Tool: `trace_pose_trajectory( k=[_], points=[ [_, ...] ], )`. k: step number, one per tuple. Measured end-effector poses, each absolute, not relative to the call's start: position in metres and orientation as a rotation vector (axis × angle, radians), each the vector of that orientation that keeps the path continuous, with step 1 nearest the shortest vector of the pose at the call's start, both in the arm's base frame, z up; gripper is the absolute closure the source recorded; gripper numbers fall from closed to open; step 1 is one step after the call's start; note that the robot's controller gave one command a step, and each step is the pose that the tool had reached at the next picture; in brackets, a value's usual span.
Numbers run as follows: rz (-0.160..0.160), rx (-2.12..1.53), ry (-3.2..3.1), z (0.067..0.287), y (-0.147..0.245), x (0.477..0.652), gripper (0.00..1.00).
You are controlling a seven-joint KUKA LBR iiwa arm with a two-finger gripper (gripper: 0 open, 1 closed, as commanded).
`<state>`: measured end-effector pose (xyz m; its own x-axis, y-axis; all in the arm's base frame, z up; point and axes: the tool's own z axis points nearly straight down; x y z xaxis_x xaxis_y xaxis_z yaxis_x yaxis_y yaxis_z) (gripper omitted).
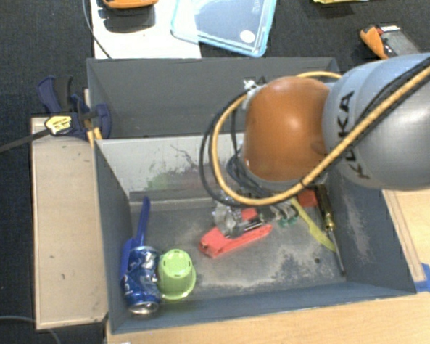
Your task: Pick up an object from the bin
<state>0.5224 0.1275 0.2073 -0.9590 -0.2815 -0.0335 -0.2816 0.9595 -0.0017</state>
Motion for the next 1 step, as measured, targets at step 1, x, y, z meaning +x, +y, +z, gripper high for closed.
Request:
trace_pose_trajectory(
  k=[1],
  points=[
    [0.004, -0.483, 3.073, 0.2668, 0.1117, 0.5030, 1.00]
  ],
)
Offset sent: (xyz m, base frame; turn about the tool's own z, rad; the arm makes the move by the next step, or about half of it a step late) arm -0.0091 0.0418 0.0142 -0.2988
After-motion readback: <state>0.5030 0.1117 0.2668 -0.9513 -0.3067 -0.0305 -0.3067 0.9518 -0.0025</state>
